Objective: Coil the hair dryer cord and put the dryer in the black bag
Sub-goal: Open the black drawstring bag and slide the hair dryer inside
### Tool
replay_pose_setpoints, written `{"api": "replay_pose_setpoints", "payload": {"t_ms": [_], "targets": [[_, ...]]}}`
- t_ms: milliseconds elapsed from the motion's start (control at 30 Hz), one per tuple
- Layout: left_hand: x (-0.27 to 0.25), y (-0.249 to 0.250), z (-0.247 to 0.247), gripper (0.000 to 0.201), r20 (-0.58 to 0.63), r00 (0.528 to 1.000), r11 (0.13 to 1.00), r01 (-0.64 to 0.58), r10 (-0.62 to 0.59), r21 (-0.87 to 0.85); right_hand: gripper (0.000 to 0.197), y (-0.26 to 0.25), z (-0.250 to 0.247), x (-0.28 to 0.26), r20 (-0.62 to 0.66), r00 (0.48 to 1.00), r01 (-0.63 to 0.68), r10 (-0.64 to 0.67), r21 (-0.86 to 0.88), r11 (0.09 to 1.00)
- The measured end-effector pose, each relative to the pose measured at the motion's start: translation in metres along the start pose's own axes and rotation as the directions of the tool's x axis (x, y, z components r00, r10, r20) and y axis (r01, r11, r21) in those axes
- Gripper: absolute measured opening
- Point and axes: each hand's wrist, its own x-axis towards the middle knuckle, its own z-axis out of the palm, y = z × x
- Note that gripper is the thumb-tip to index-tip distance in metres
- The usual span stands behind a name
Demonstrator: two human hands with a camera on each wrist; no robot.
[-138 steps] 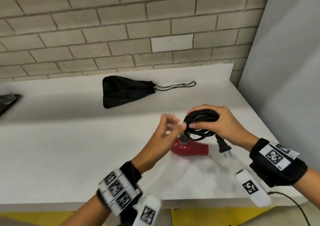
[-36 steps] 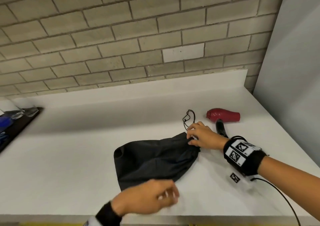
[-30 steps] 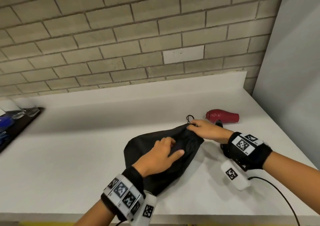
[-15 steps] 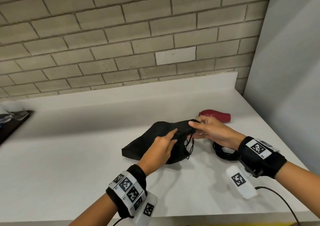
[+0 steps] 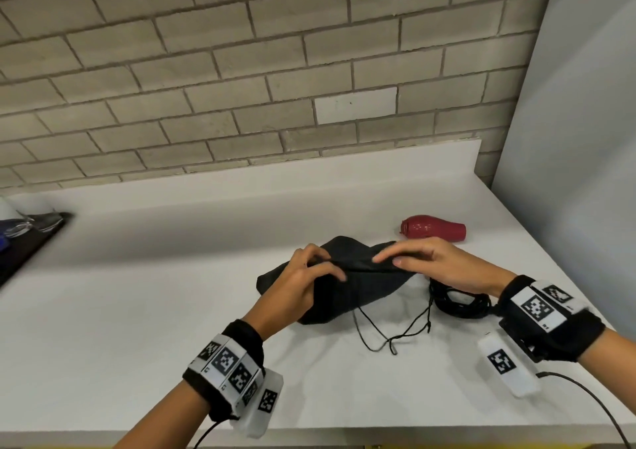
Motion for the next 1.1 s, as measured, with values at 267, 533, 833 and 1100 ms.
{"api": "replay_pose_setpoints", "payload": {"t_ms": [267, 533, 833, 1100], "targets": [[0.024, 0.02, 0.026, 0.01, -0.284, 0.937, 0.956, 0.252, -0.203, 0.15, 0.05, 0.005, 0.023, 0.013, -0.092, 0.994, -0.11, 0.065, -0.661, 0.743], [0.018, 0.003, 0.013, 0.065, 0.011, 0.947, 0.906, 0.303, -0.32, 0.296, 0.097, 0.023, 0.003, 0.007, -0.277, 0.892, -0.446, 0.358, -0.676, 0.586], [0.04, -0.005, 0.003, 0.072, 0.302, 0.924, 0.97, 0.243, -0.233, 0.005, 0.044, 0.047, -0.023, 0.014, -0.37, 0.87, -0.37, 0.326, -0.052, 0.928], [0.046, -0.016, 0.01, 0.056, 0.174, 0.98, 0.981, -0.128, 0.102, 0.144, 0.098, 0.094, 0.015, -0.035, -0.475, 0.79, -0.613, 0.388, -0.638, 0.465]]}}
